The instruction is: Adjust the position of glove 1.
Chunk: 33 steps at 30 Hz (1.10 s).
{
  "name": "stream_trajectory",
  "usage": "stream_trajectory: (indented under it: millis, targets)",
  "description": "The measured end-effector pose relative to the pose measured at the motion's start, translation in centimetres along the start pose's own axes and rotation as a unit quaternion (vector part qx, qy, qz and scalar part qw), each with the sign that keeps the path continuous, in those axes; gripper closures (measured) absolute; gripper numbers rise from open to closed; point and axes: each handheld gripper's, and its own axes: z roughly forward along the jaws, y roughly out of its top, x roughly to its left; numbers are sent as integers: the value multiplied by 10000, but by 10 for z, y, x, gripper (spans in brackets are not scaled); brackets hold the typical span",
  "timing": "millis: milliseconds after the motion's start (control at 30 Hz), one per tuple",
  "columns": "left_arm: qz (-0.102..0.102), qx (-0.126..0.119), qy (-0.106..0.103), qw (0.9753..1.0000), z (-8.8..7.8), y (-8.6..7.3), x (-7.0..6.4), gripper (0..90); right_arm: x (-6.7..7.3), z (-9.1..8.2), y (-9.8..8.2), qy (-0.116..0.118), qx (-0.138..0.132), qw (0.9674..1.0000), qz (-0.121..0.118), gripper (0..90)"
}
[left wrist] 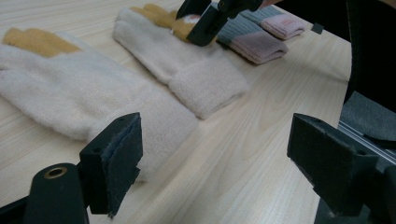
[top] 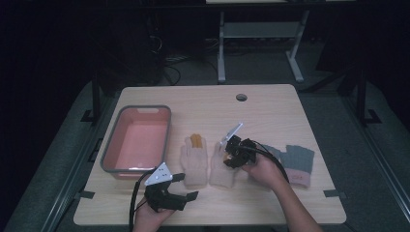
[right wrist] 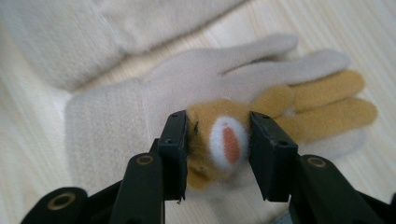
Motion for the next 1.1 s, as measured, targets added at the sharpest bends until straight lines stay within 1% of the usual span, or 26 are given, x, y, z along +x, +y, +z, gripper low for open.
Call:
stream_trajectory:
  millis: [100, 133, 267, 333, 367, 400, 500, 567, 600, 633, 667, 700, 733, 767, 800, 833, 900, 933, 967, 1100]
  targets:
    - [-4, -28, 22, 10000, -1, 0, 1, 179, 2, -6, 5, -36, -28, 10000, -82, 597]
    - [-35, -38, 37, 10000, -2, 0, 1, 179, 2, -8, 6, -23, -38, 9999, -108, 597]
    - [-79, -192, 92, 9997, -7, 1, 2, 180, 6, -20, 14, -73, -160, 9996, -212, 598]
    - [-102, -264, 140, 9995, -9, 1, 2, 179, 10, -27, 21, -85, -235, 9991, -346, 598]
    - [-124, -273, 152, 9994, -10, 1, 2, 179, 10, -27, 21, -85, -235, 9991, -346, 598]
    - [-103, -234, 150, 9996, -11, 1, 3, 179, 12, -30, 24, -84, -249, 9989, -379, 598]
    - [-128, -283, 166, 9994, -11, 1, 3, 180, 15, -36, 33, -74, -331, 9981, -510, 598]
    - [-108, -274, 185, 9994, -11, 1, 2, 179, 18, -38, 40, -58, -384, 9976, -575, 598]
    - [-99, -276, 185, 9994, -12, 1, 2, 179, 20, -38, 48, -17, -430, 9967, -686, 598]
    - [-139, -318, 185, 9992, -11, 1, 2, 179, 20, -38, 48, -17, -430, 9967, -686, 598]
    - [-163, -316, 183, 9992, -11, 0, 2, 180, 22, -37, 52, 11, -428, 9966, -702, 598]
    - [-160, -312, 181, 9992, -11, 0, 2, 179, 25, -35, 58, 78, -430, 9957, -820, 598]
    - [-165, -315, 186, 9992, -11, 1, 2, 179, 25, -35, 58, 78, -430, 9957, -820, 598]
    - [-179, -318, 192, 9992, -11, 1, 2, 179, 26, -29, 66, 117, -421, 9949, -912, 598]
    - [-204, -324, 184, 9991, -12, 1, 2, 179, 26, -29, 66, 117, -421, 9949, -912, 598]
    - [-148, -300, 194, 9993, -12, 1, 3, 179, 26, -23, 72, 154, -359, 9945, -968, 597]
    - [-139, -301, 200, 9993, -13, 1, 3, 179, 27, -20, 74, 171, -358, 9943, -987, 597]
    - [-130, -284, 203, 9993, -14, 1, 3, 179, 27, -16, 78, 200, -339, 9936, -1058, 597]
    - [-115, -273, 200, 9994, -14, 1, 4, 179, 27, -15, 79, 226, -341, 9934, -1073, 597]
    - [-140, -302, 195, 9993, -14, 1, 4, 179, 32, -9, 87, 303, -319, 9928, -1113, 597]
